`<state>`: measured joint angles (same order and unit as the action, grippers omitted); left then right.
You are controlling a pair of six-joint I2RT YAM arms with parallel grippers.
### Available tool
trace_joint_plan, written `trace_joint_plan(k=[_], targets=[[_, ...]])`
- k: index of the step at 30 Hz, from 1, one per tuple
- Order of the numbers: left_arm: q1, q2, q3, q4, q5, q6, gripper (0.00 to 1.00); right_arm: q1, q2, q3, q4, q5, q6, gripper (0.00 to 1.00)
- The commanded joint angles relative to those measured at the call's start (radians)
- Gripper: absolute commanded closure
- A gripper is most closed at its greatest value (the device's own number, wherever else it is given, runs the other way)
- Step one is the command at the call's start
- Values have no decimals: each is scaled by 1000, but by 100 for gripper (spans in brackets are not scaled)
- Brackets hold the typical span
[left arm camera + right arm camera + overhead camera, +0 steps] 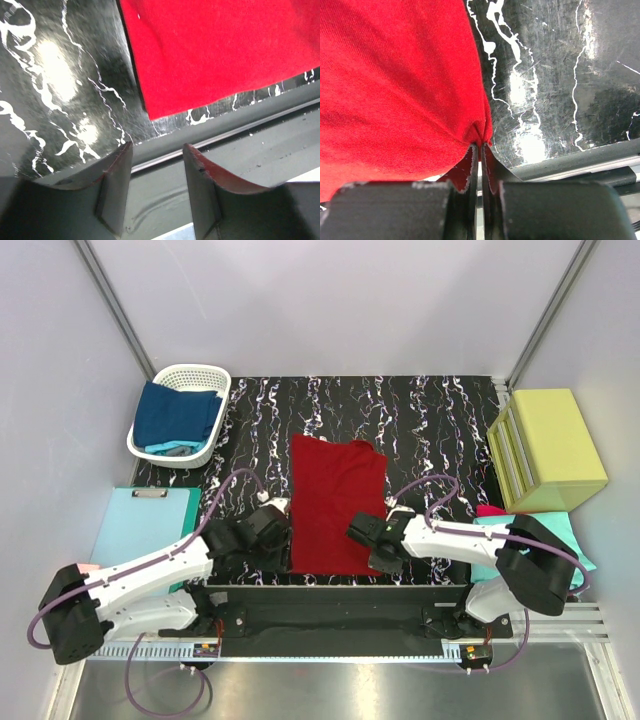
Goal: Fold and stack the t-shirts
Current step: Grab one side of the 2/3 rectangular tshirt with both arms
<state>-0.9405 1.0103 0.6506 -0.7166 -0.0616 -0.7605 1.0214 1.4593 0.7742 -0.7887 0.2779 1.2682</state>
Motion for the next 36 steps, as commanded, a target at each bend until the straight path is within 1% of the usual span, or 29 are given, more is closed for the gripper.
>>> trace_joint_plan(k=[1,2,4,8,12,14,15,18,21,30,36], targets=[[-18,42,-34,34,29,-45,63,9,53,-9,-43,-37,-20,100],[-20,54,-43,60,34,-46,67,9,56,-6,-46,-37,-23,100],[-20,85,-58,83,31,-53,69,11,61,2,-46,-32,-32,100],[-20,109,-81,160,23,-57,69,9,56,7,-50,-25,-41,100],[-20,155,-83,195,25,-57,68,9,55,11,-53,-19,-52,100],[-20,152,-74,198,20,-56,66,9,55,11,-58,-16,-58,100],[-20,146,-71,200,20,-53,61,11,55,11,-58,-14,-59,100],[-20,119,-68,198,6,-54,55,9,55,11,-61,-13,-64,100],[-20,128,-63,200,-1,-53,53,9,53,16,-64,-6,-70,100],[-20,194,-78,256,0,-53,54,11,56,22,-67,-3,-86,100],[-20,235,-95,302,-1,-51,58,9,53,19,-66,-3,-89,100]])
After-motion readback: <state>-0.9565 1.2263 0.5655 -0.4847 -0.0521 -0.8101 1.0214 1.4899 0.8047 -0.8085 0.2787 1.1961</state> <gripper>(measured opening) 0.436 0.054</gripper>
